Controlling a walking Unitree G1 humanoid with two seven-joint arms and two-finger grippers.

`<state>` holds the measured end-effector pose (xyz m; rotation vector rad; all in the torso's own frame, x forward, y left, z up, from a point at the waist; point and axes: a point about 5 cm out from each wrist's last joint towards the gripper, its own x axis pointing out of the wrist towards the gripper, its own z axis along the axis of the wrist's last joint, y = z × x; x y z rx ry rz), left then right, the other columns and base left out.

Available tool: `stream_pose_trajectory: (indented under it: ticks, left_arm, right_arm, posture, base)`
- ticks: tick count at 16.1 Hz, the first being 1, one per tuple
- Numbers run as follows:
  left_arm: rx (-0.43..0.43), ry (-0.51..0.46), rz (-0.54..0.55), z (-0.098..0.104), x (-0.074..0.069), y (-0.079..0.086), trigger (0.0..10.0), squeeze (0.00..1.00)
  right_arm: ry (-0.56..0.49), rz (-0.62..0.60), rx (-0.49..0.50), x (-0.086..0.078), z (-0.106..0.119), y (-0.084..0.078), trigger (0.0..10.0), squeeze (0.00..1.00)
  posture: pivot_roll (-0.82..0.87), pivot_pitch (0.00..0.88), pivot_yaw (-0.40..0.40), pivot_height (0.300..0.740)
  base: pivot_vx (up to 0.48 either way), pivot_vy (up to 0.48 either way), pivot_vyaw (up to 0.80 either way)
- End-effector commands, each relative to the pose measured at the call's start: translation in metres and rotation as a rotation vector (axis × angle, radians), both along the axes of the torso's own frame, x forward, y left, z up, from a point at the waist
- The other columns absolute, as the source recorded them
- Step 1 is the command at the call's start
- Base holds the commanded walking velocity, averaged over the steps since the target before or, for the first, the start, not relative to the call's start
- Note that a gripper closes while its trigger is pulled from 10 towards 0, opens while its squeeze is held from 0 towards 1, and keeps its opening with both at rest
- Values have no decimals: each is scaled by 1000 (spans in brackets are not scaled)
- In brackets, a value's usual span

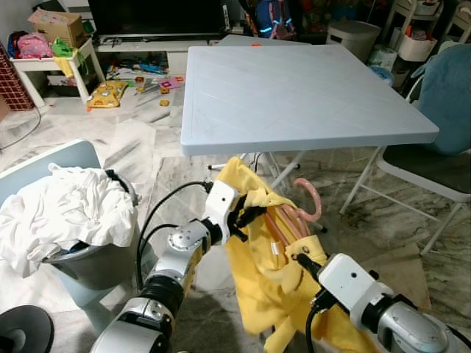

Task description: Hang hanger

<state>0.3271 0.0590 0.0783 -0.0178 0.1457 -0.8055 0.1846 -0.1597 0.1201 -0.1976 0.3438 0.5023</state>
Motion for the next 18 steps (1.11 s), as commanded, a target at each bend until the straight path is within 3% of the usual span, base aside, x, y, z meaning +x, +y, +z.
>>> stream_pose_trajectory:
  ticks: [1,6,10,13,15,18]
  left_arm:
    - [-18,-30,-1,10,5,-1,0,0]
    - [-59,-46,-11,18,7,-1,0,0]
    - [-68,-59,-3,23,10,0,0,0]
    - [-48,-58,10,22,12,6,0,0]
    - [-42,-57,10,21,12,8,0,0]
    - [-34,-51,5,20,12,10,0,0]
  right_arm:
    - [-40,18,-8,2,8,3,10000,0]
    - [14,-33,-236,3,-13,-20,10000,0]
    - [64,-10,-374,-9,-22,-44,10000,0]
    - [91,55,-410,-29,-11,-71,10000,0]
    - [138,76,-448,-48,0,-98,10000,0]
    - [181,82,-427,-71,19,-124,10000,0]
  posture:
    - [-68,0,-16,740]
    - [-67,0,-19,740]
    - [-67,0,-20,740]
    - [-71,0,-20,740]
    - [-78,0,-21,740]
    - [-88,0,-17,740]
  base:
    - [0,0,0]
    - [0,0,0]
    - [0,0,0]
    - [0,0,0]
    - [0,0,0]
    - [0,0,0]
